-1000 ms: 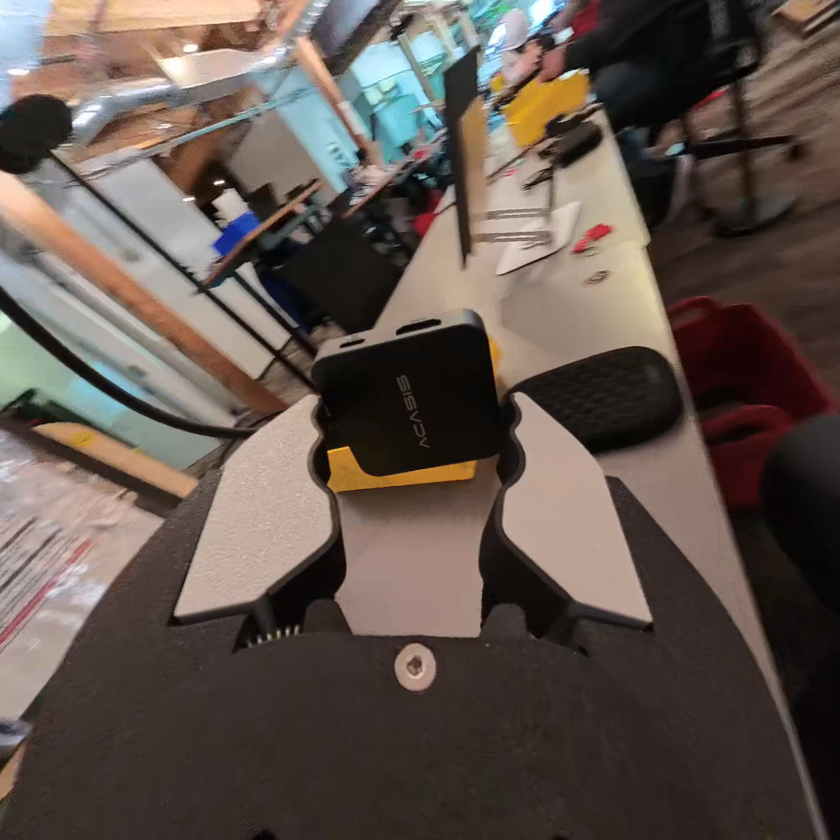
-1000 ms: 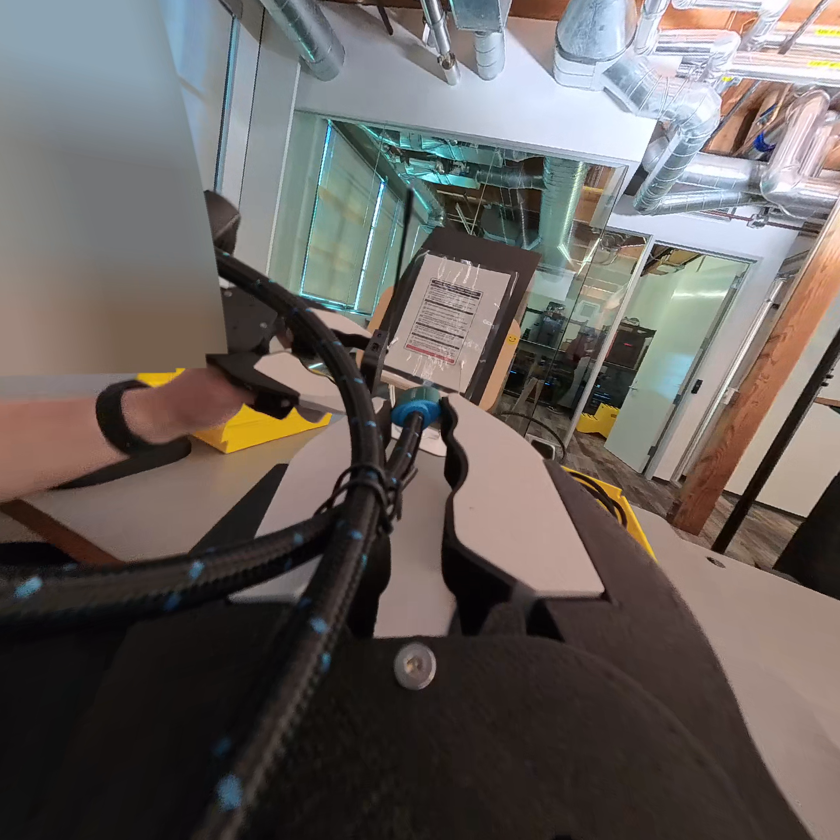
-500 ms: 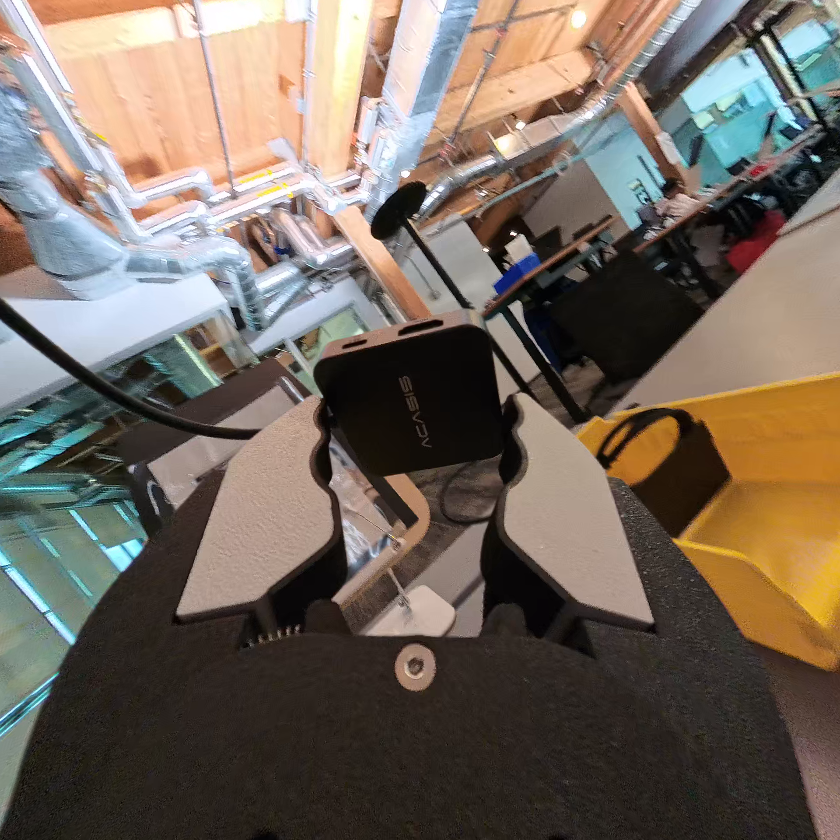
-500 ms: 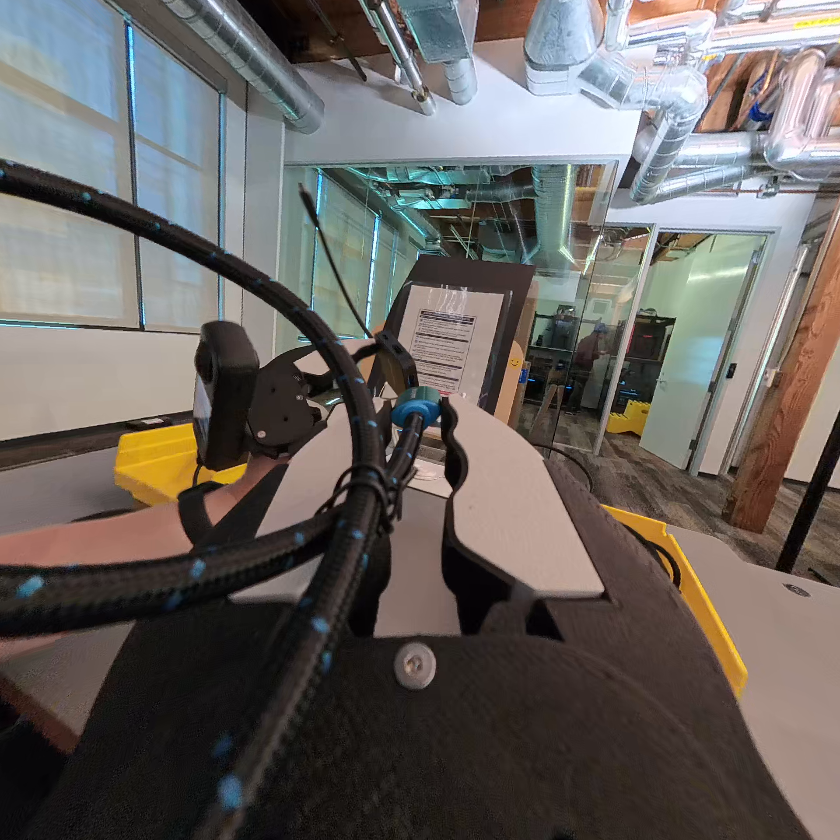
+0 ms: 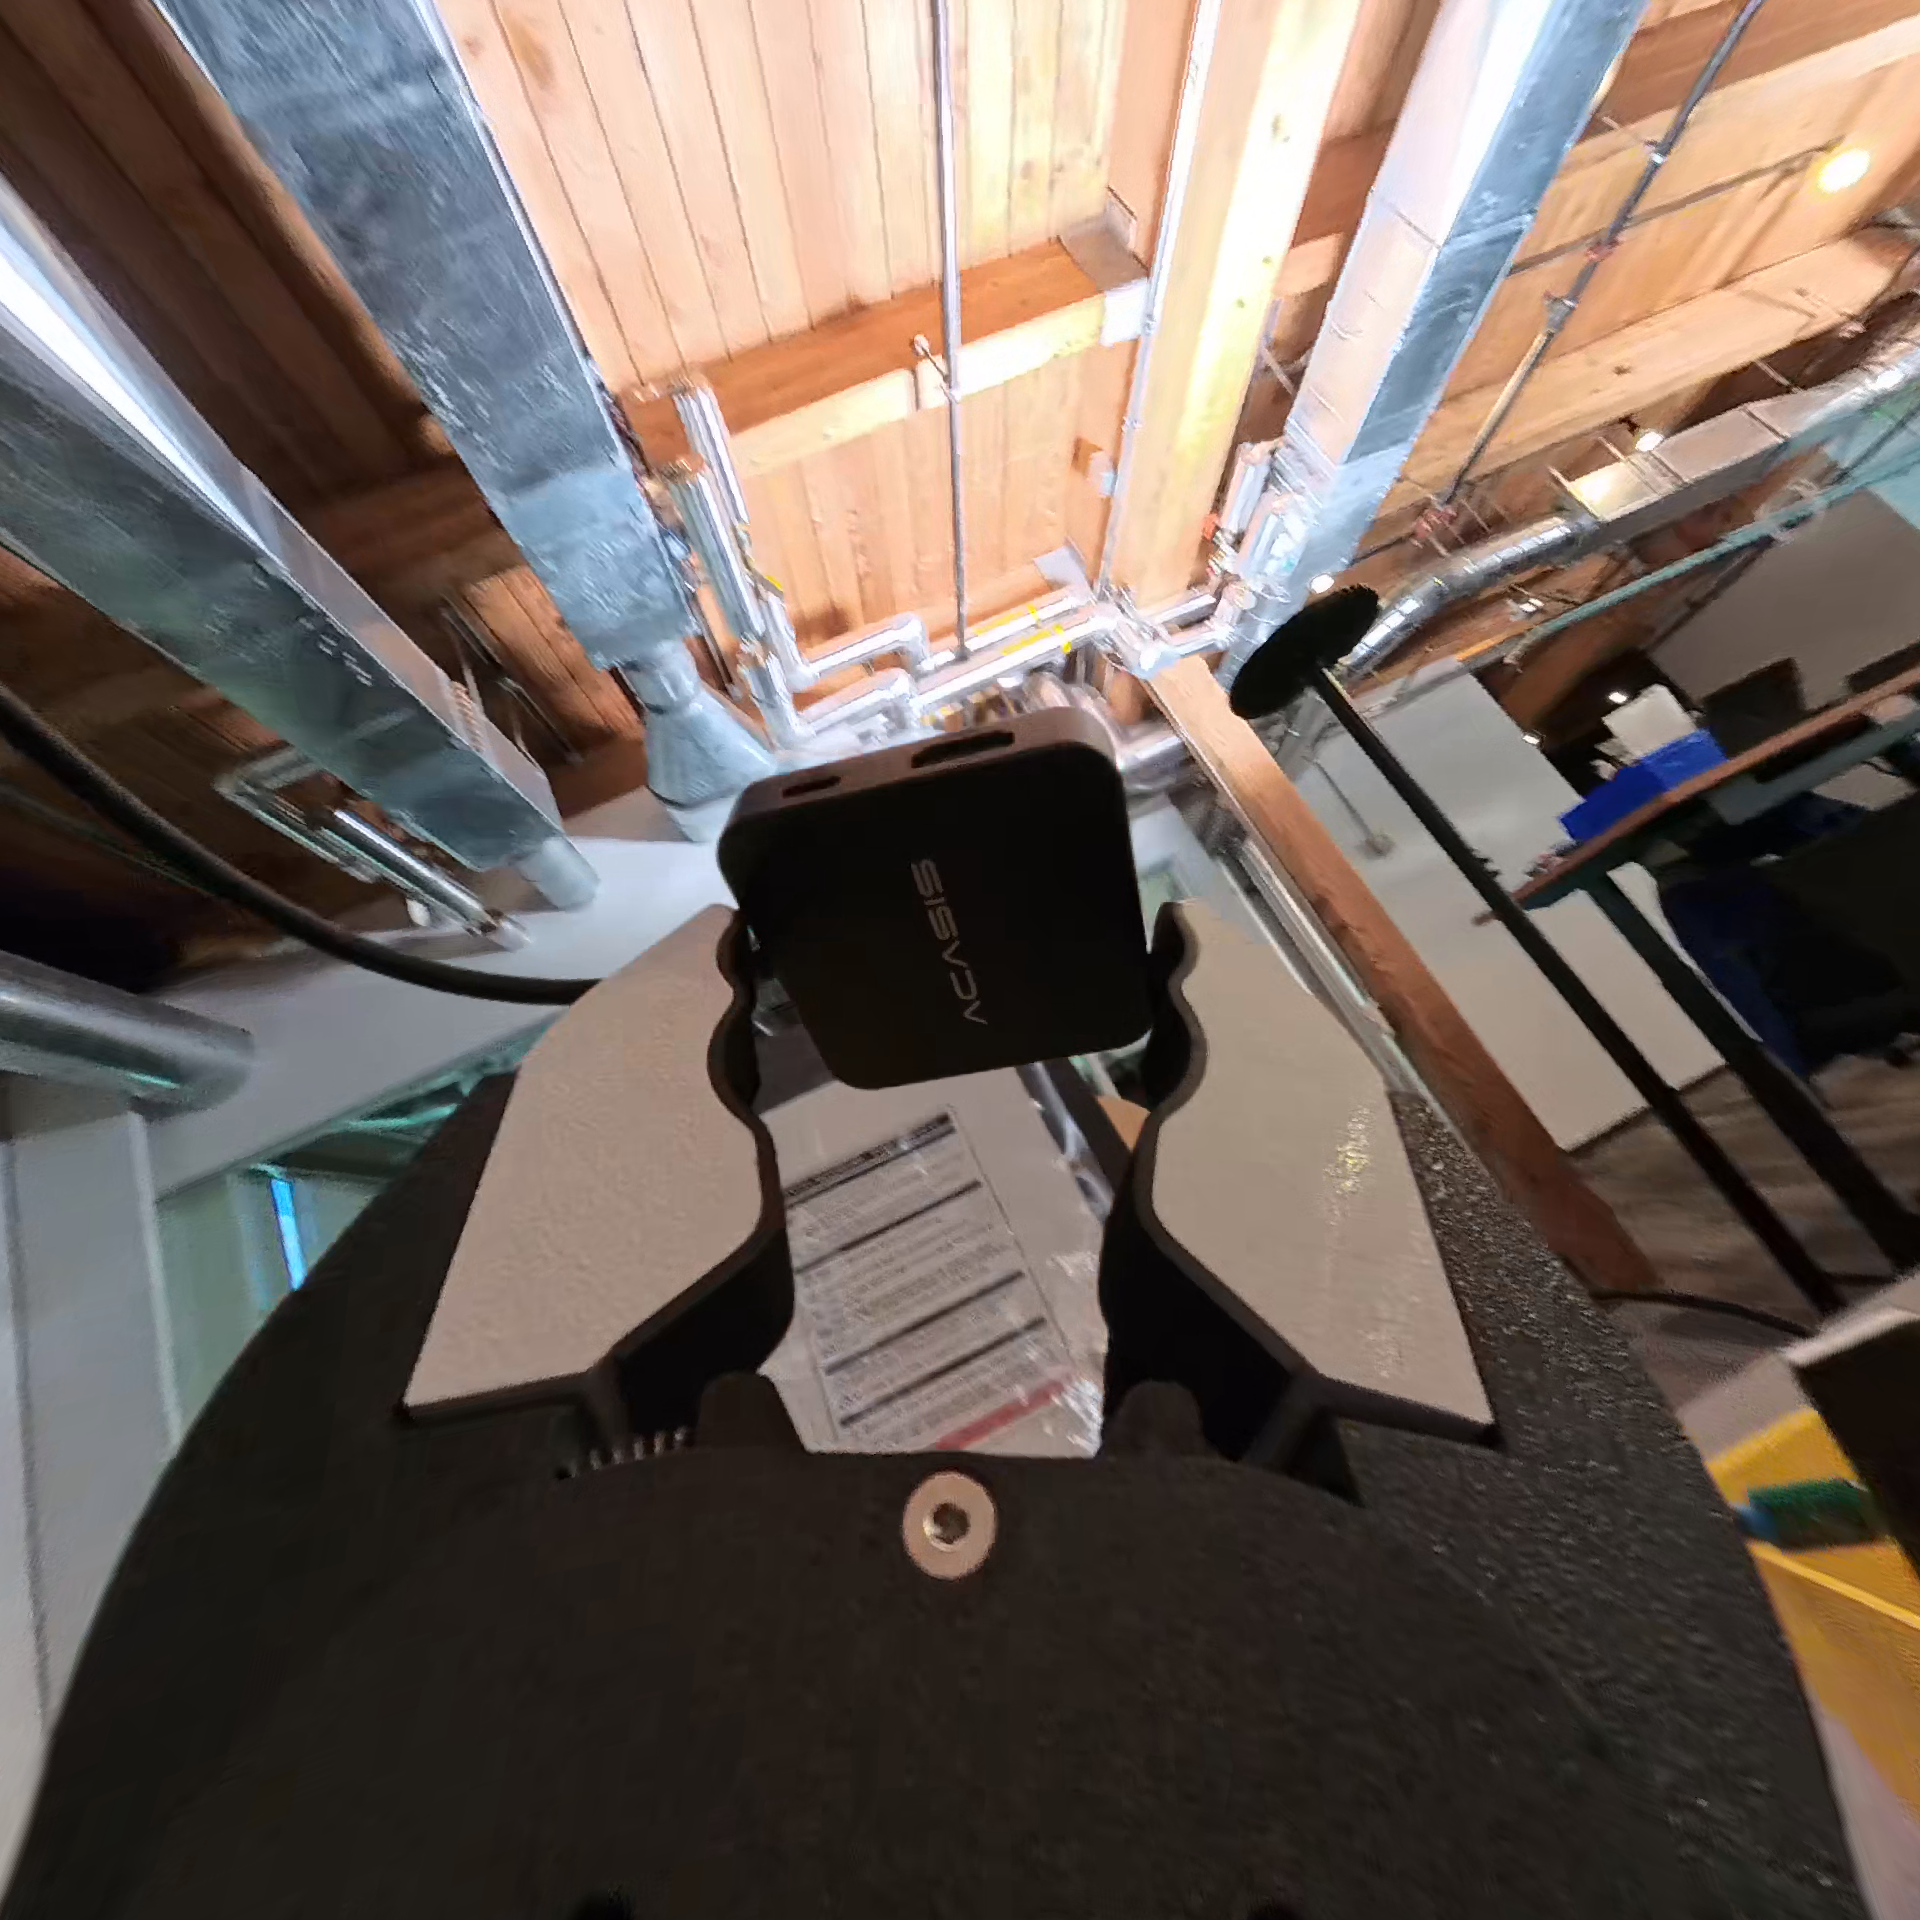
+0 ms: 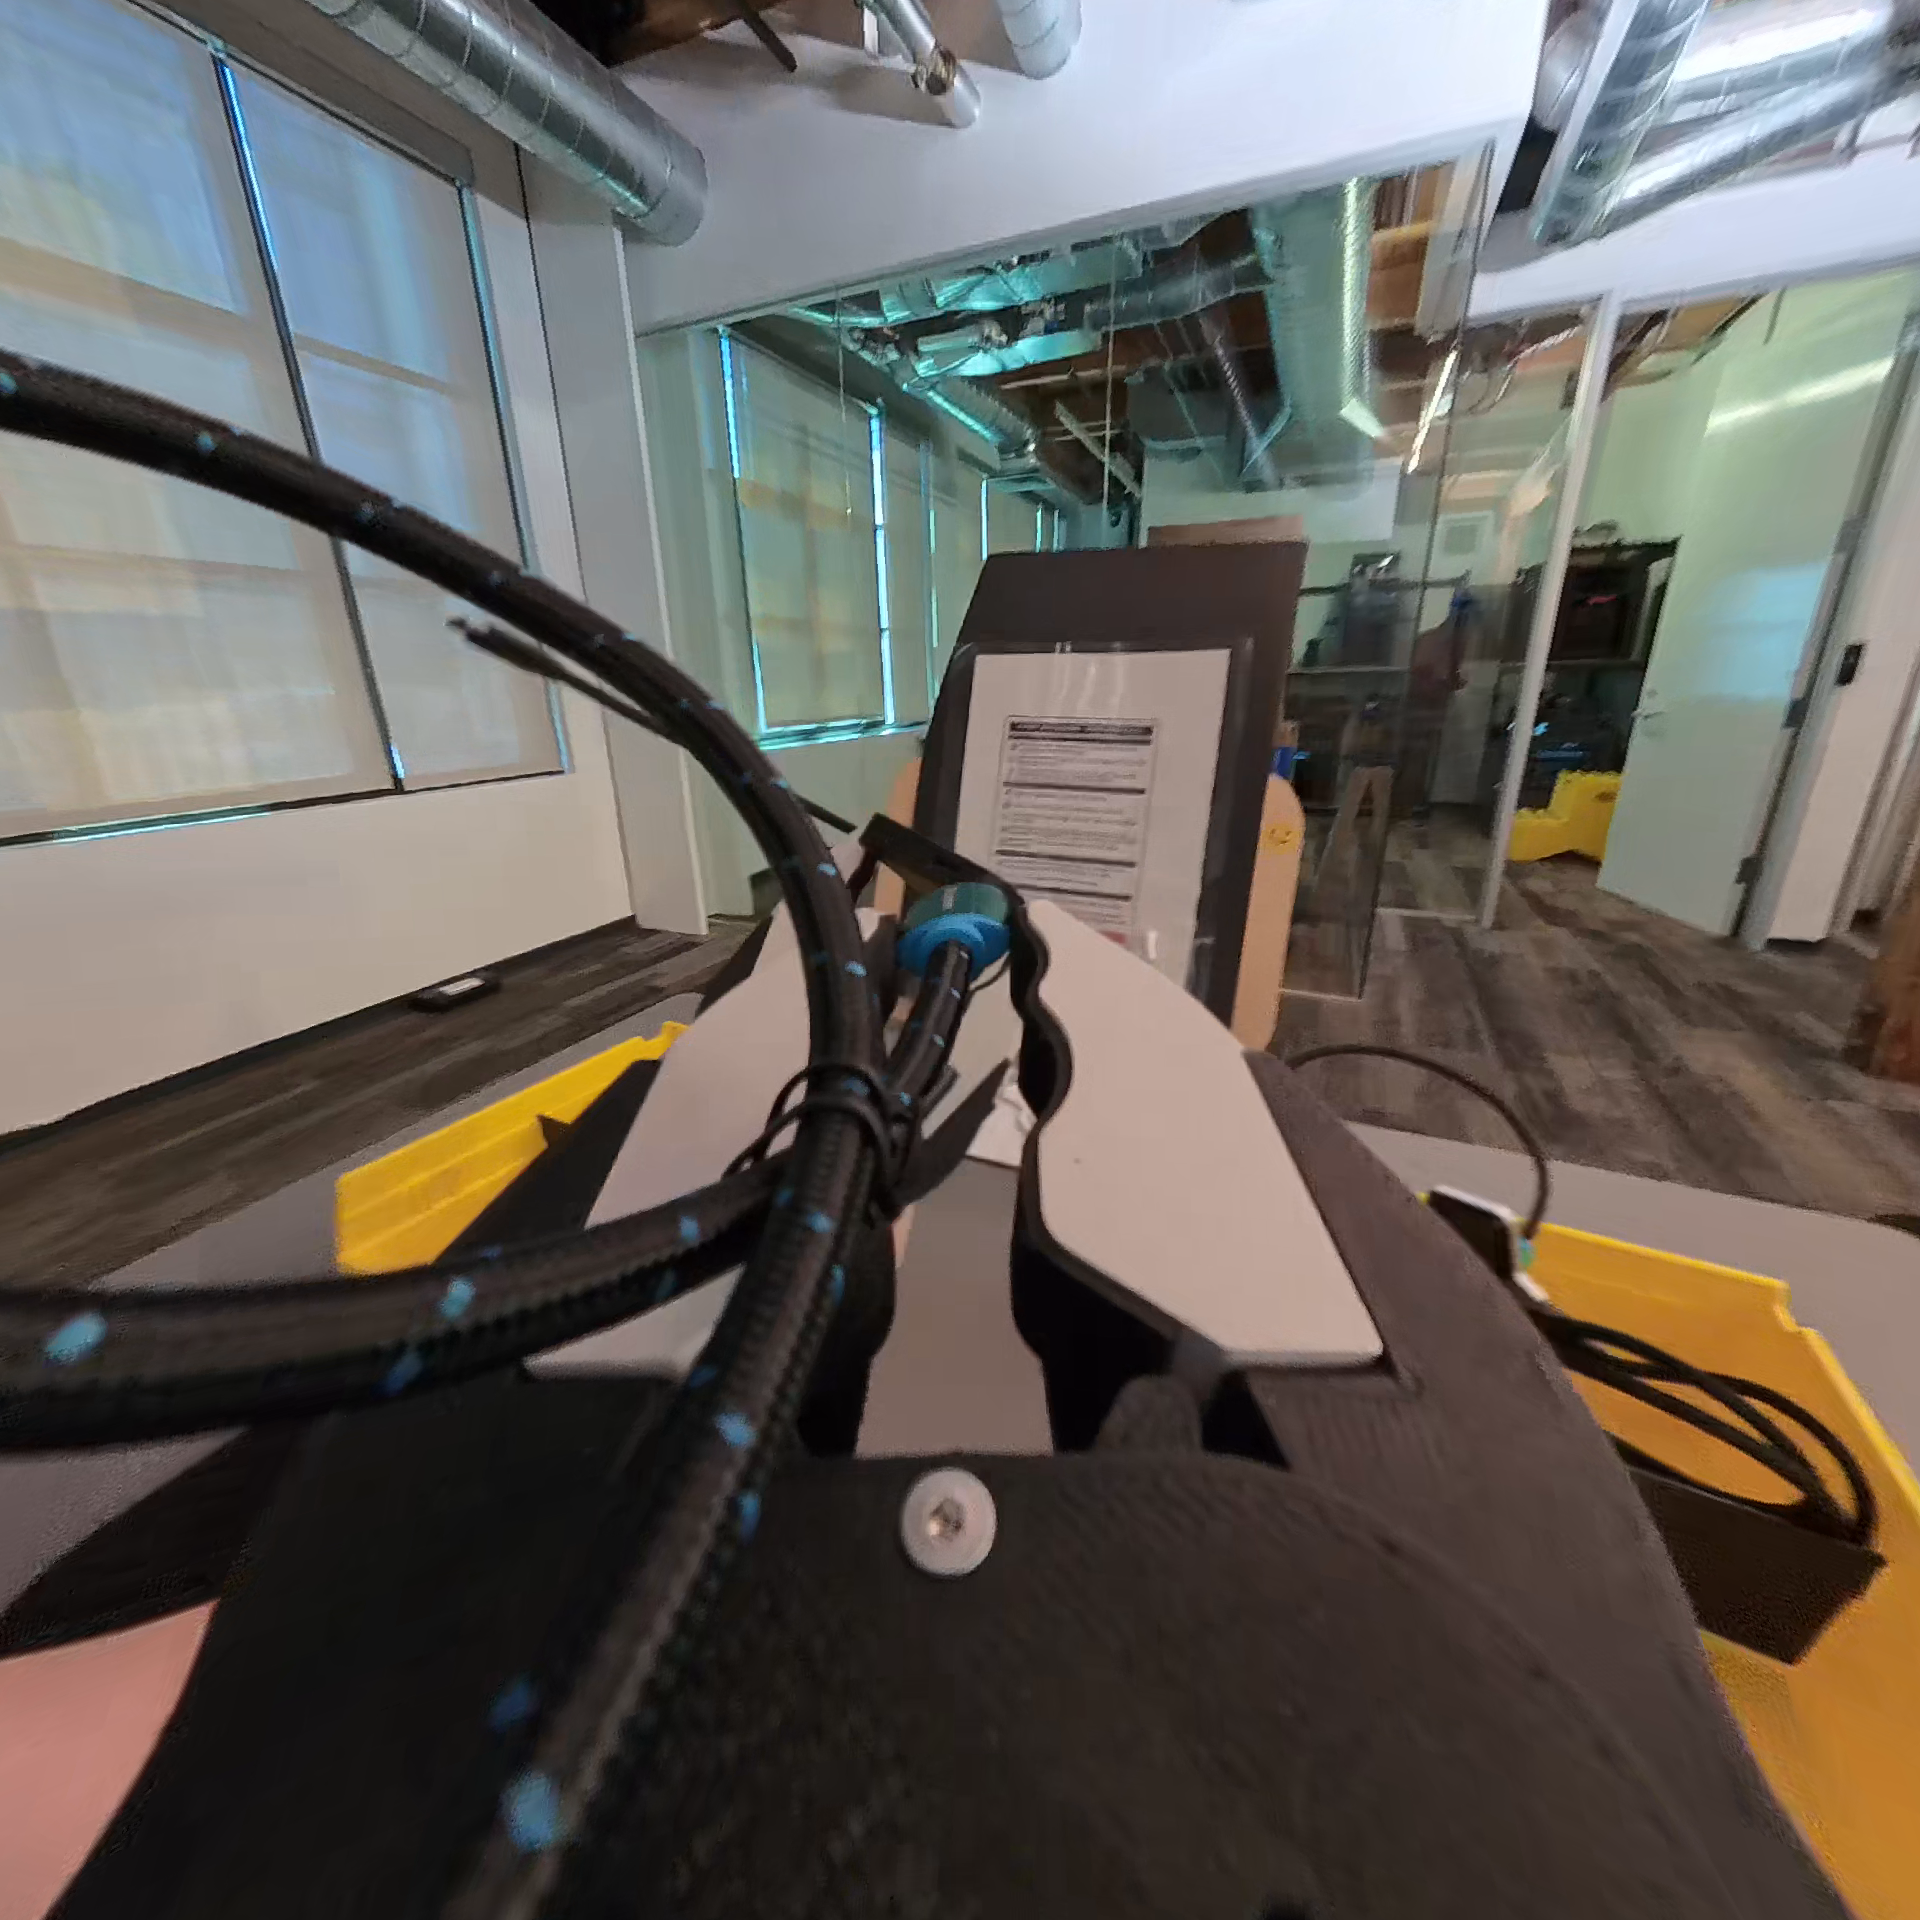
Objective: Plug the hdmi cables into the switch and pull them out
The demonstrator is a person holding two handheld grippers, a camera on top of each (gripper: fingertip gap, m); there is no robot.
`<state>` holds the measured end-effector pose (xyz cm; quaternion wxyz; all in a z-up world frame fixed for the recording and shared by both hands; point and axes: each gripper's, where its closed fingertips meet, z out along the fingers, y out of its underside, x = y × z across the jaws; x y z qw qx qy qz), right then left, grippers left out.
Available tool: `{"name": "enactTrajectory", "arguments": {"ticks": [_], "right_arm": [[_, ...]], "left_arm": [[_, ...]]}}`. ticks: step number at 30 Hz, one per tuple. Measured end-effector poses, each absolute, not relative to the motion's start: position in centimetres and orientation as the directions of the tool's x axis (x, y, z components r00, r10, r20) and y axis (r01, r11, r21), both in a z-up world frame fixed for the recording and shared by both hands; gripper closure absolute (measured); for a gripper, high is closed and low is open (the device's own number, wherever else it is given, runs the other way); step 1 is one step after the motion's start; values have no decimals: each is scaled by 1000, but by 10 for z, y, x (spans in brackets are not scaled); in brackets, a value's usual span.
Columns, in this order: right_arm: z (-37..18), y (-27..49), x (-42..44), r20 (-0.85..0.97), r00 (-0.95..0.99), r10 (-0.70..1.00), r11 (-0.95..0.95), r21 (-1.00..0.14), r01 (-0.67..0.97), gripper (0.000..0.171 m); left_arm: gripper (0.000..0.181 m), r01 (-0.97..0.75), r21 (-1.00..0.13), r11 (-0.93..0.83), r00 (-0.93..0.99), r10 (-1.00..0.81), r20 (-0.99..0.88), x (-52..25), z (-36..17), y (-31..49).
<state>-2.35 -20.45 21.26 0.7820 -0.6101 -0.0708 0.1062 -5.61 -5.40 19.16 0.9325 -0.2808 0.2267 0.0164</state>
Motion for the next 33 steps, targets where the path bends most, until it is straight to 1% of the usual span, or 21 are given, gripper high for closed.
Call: {"name": "enactTrajectory", "arguments": {"ticks": [2, 3, 8, 17, 22, 27, 29, 30, 33], "right_arm": [[214, -194, -35, -46, 960, 277, 191, -976, -102, 148], [213, -190, -40, -55, 960, 273, 170, -980, -105, 148], [207, -179, -67, -102, 955, 279, 88, -987, -131, 148], [227, -173, -96, -239, 906, 349, 36, -963, -268, 148], [224, -168, -92, -287, 908, 305, -97, -958, -270, 148], [224, -175, -82, -300, 920, 251, -112, -953, -280, 148], [222, -176, -84, -349, 889, 296, -104, -937, -333, 148], [219, -175, -79, -374, 888, 269, -107, -927, -359, 148], [220, -170, -70, -413, 872, 263, -76, -910, -408, 148]], "left_arm": [[104, -177, -493, 852, 907, -53, -417, -63, 193, -52], [109, -186, -483, 856, 909, -37, -415, -66, 194, -51], [109, -198, -451, 870, 936, 31, -350, -89, 206, -55], [109, -274, -351, 895, 934, 161, -318, -109, 223, -79], [109, -301, -304, 904, 928, 204, -313, -110, 231, -97], [109, -349, -279, 895, 912, 256, -321, -108, 233, -103], [109, -375, -275, 885, 902, 281, -328, -107, 233, -103], [109, -381, -274, 883, 900, 286, -329, -107, 233, -102], [109, -393, -279, 876, 894, 293, -338, -108, 233, -100]]}}
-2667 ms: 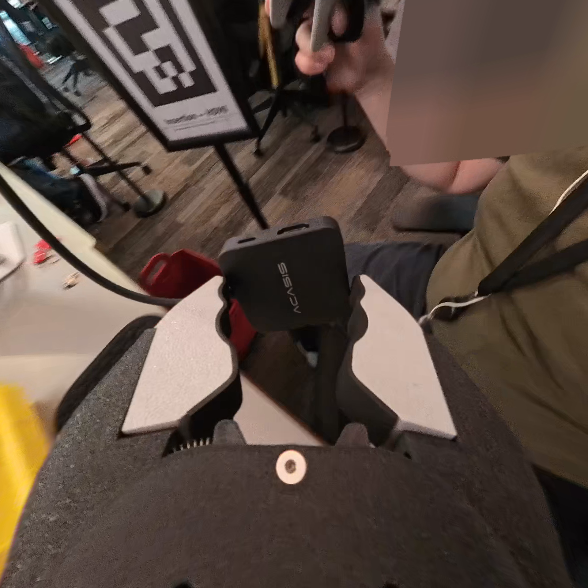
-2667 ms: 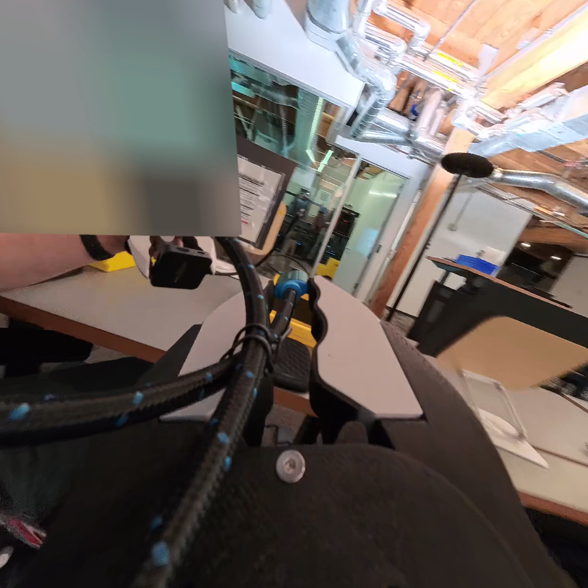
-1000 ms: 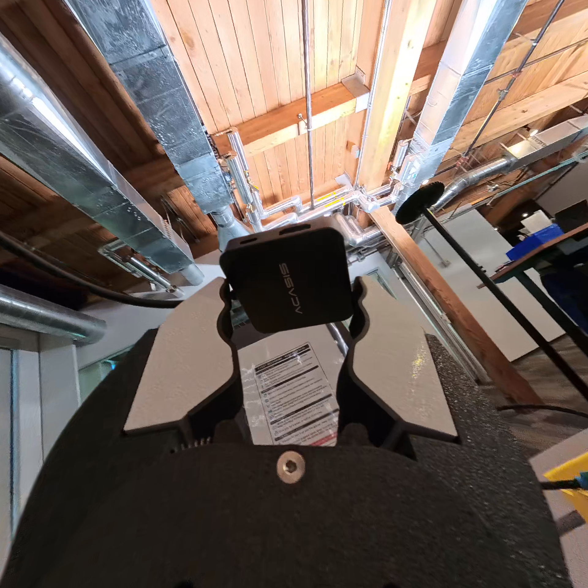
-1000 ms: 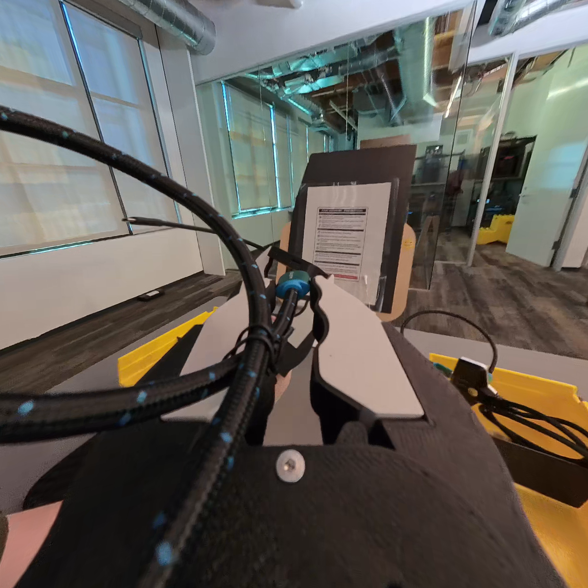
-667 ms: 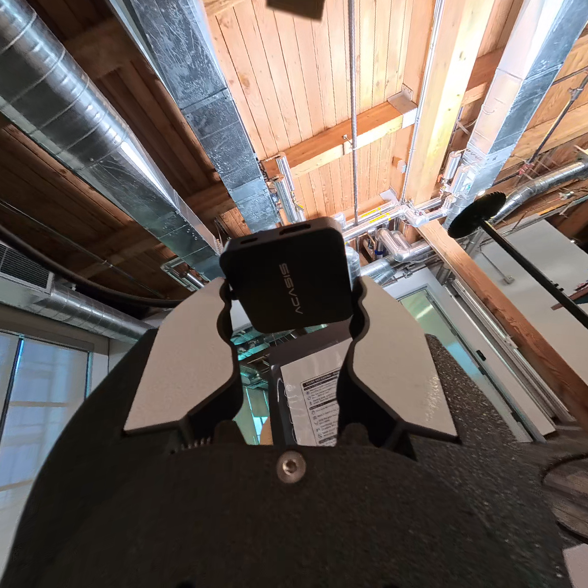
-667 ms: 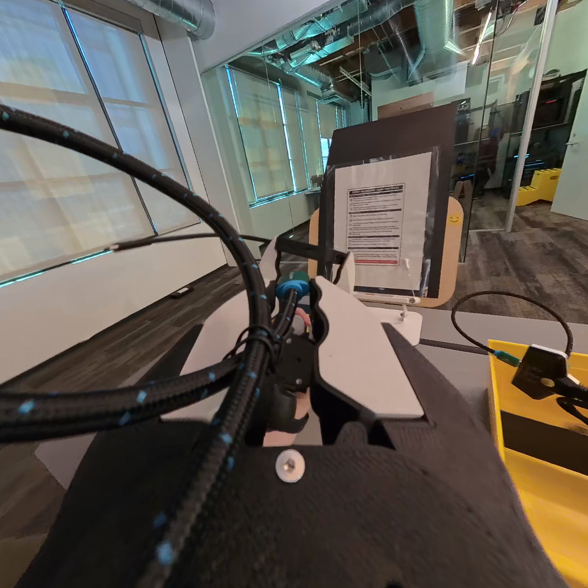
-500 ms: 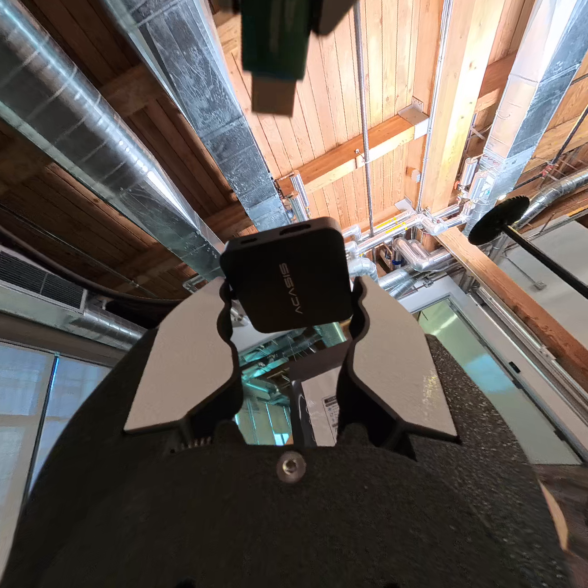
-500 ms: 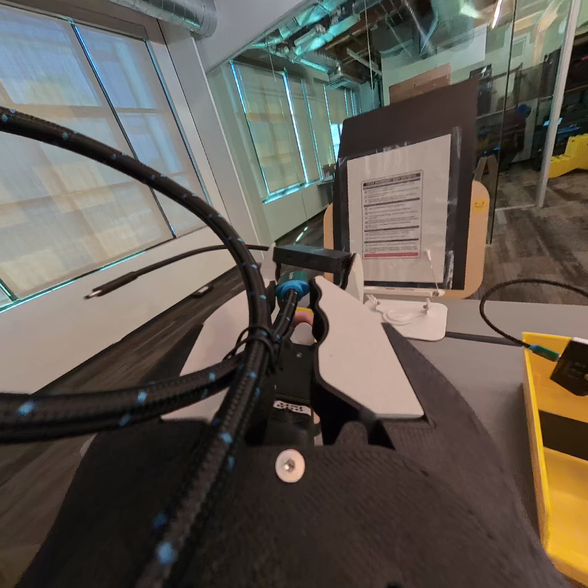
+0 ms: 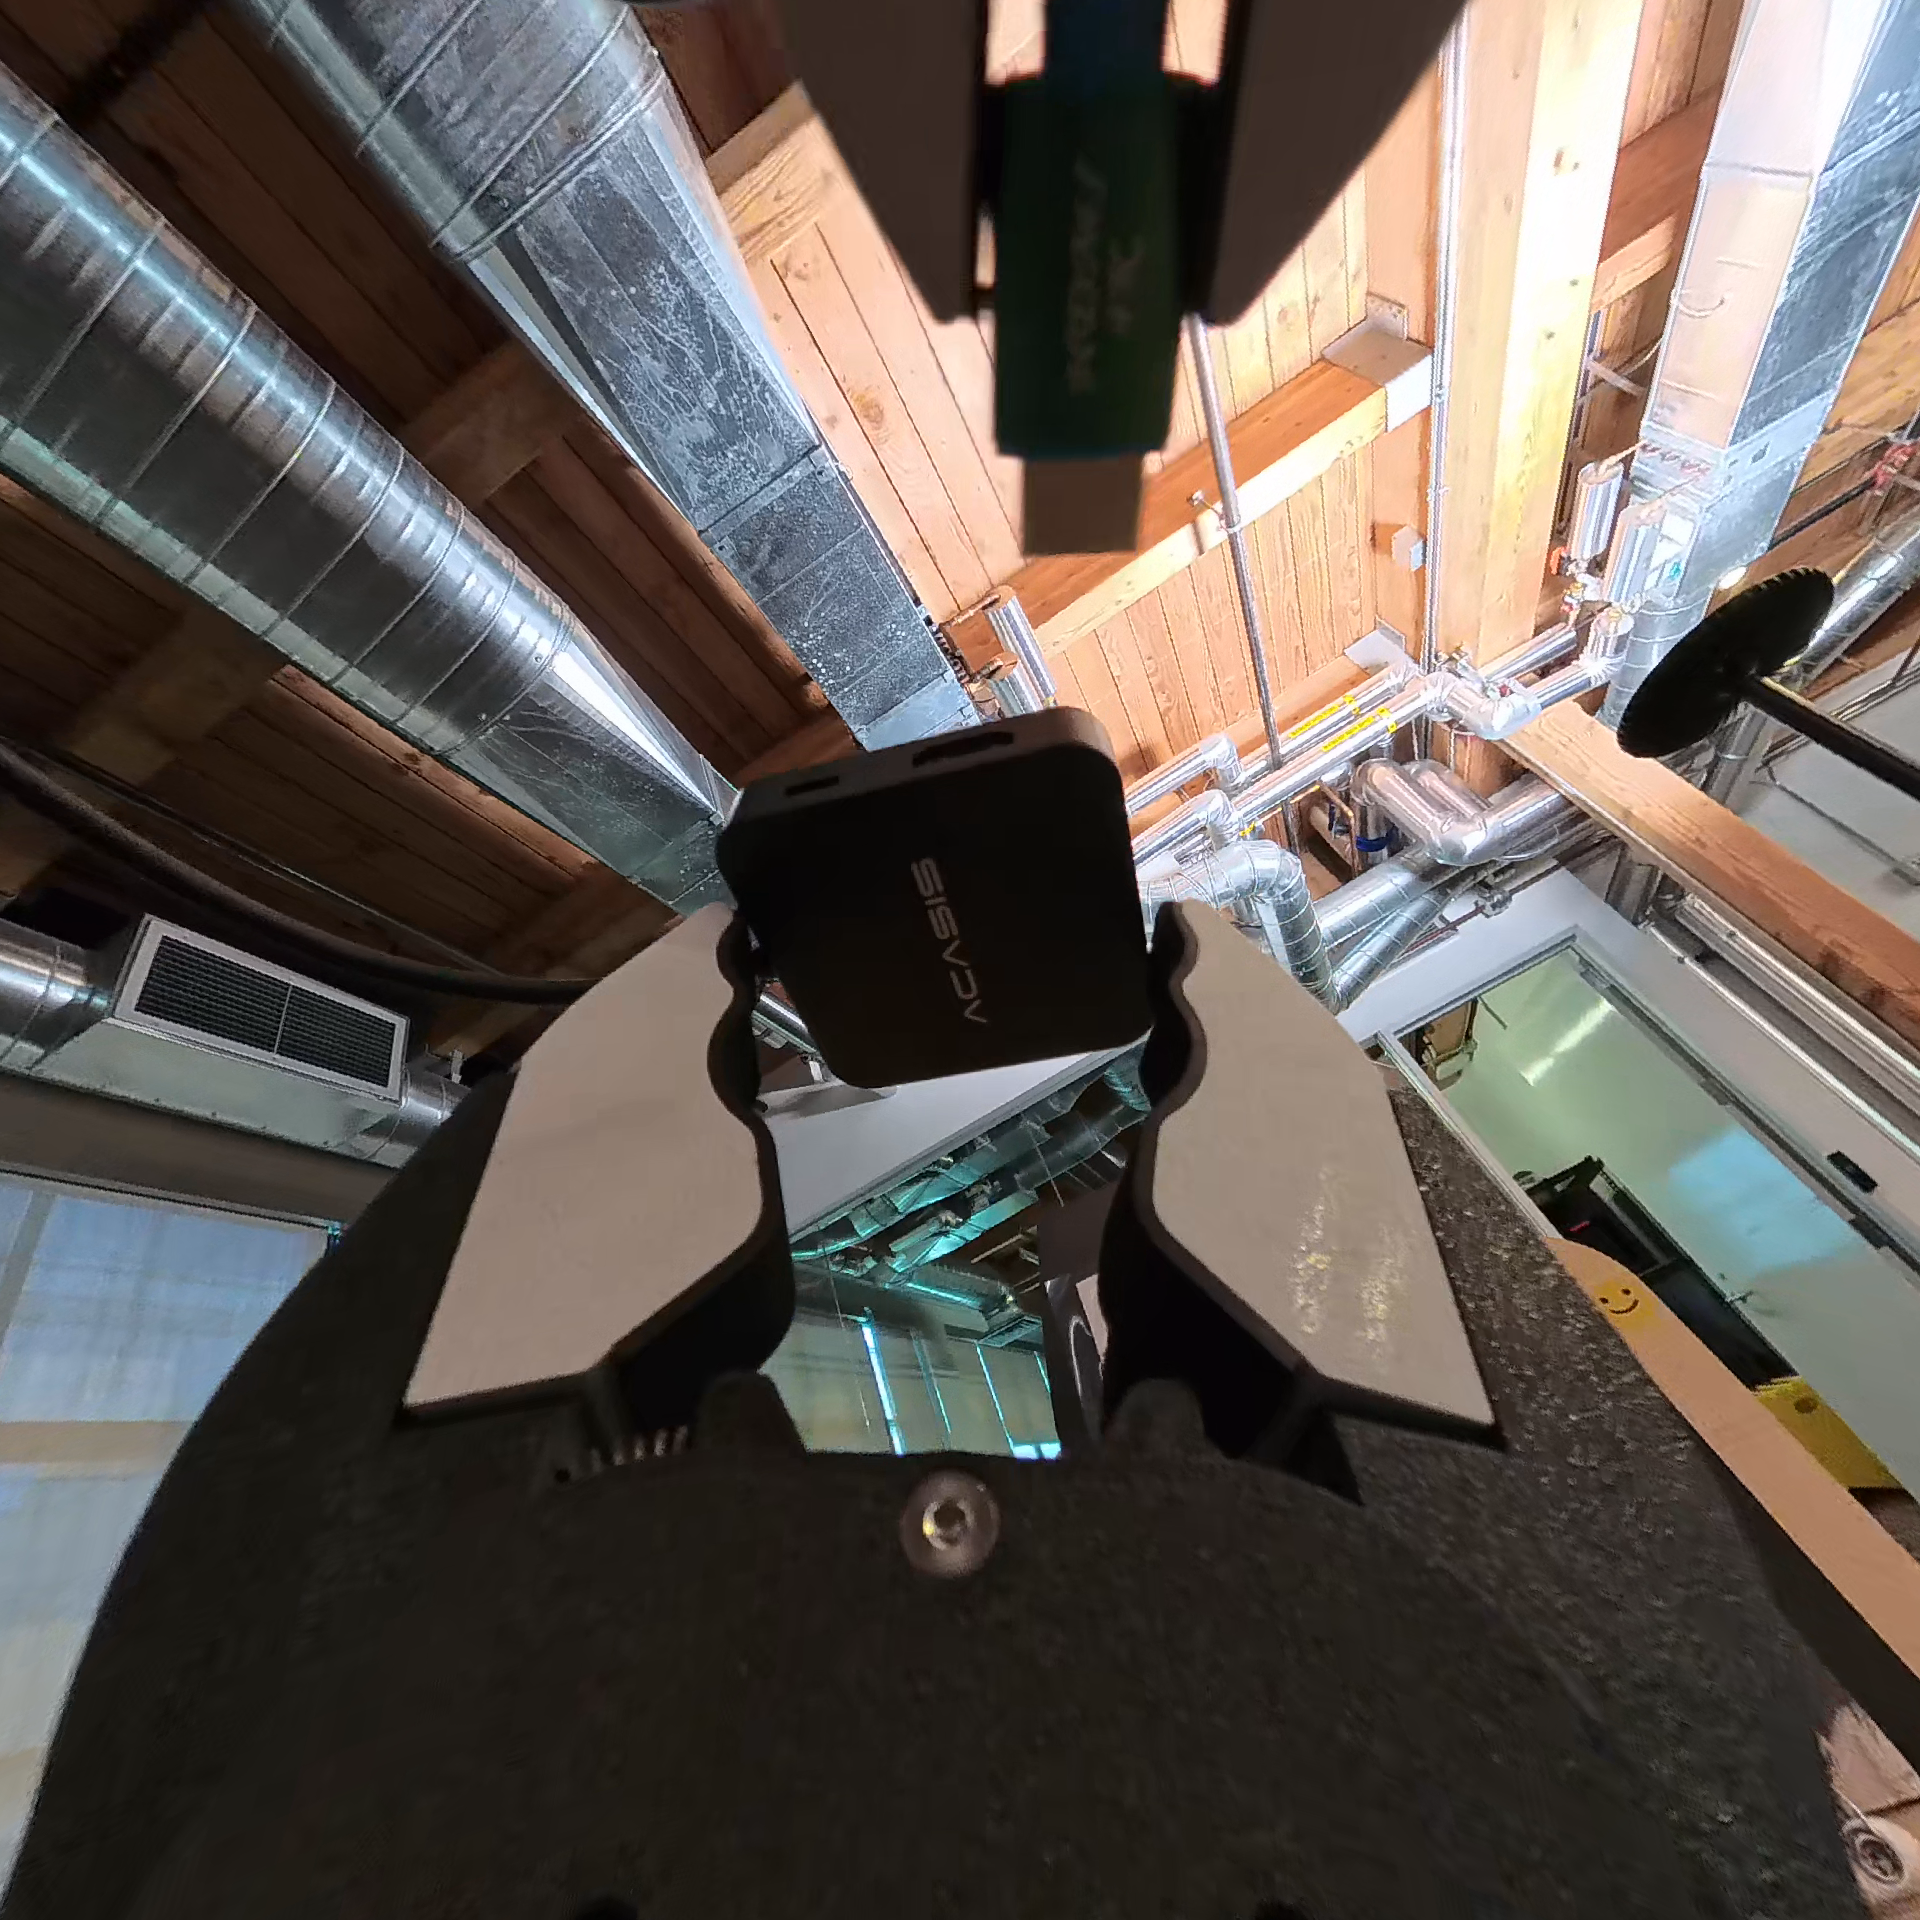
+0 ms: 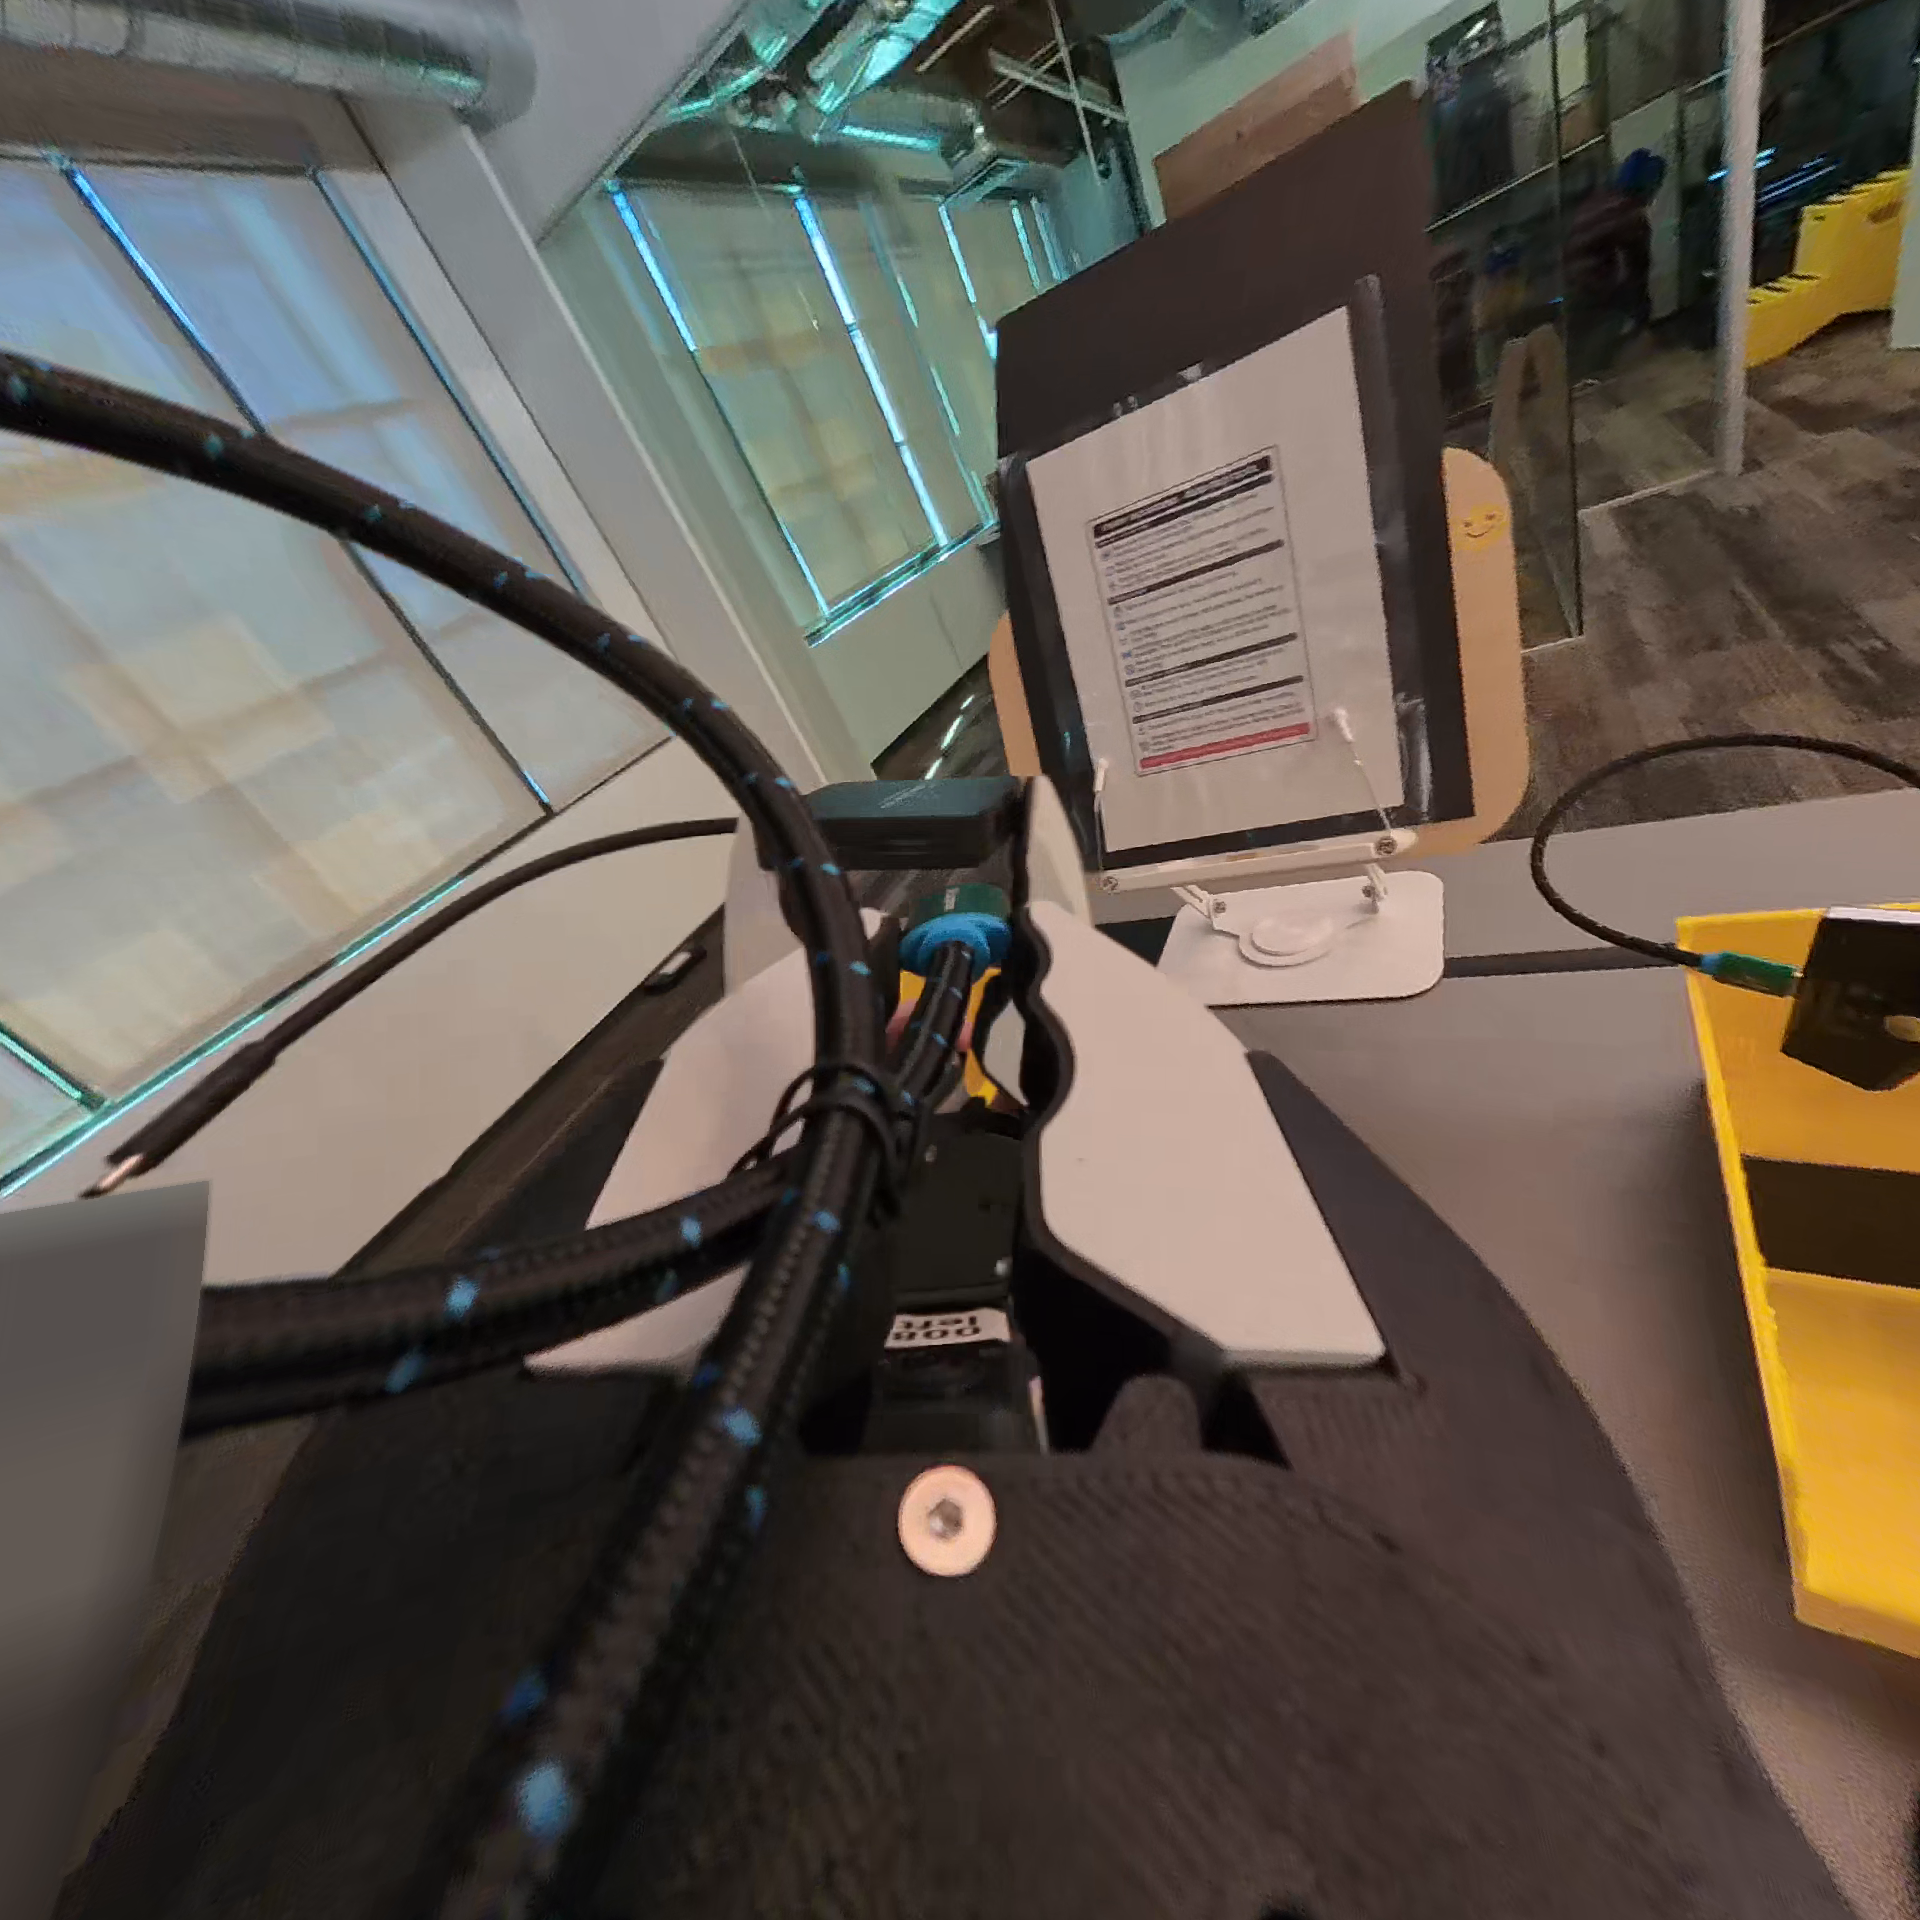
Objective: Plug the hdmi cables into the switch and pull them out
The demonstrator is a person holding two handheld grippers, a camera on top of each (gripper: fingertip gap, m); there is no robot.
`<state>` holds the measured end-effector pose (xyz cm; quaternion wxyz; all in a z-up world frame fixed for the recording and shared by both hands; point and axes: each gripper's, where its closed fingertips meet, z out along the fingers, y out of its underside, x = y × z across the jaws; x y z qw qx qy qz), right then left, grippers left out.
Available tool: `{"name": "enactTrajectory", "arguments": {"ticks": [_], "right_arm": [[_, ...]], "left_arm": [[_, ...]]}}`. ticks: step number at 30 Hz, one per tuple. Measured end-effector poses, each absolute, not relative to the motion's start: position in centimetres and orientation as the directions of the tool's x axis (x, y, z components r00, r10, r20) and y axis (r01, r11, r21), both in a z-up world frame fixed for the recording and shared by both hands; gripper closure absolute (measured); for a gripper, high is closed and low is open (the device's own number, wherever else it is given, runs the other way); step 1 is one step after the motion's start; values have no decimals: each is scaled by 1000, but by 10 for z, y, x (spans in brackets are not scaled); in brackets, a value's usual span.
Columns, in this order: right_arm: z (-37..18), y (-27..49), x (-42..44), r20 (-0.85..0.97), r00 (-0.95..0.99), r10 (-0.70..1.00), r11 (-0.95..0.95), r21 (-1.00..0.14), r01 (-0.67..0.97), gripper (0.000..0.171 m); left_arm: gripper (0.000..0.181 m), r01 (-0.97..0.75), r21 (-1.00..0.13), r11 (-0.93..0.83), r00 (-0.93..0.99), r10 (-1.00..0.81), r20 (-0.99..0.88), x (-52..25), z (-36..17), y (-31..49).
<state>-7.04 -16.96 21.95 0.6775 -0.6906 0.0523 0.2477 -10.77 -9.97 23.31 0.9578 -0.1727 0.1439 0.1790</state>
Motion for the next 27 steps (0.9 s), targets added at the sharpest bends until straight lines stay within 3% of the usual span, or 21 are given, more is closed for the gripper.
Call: {"name": "enactTrajectory", "arguments": {"ticks": [27], "right_arm": [[226, -138, -82, -417, 876, 242, -138, -909, -394, 147]], "left_arm": [[109, -412, -309, 857, 880, 286, -379, -96, 227, -89]]}}
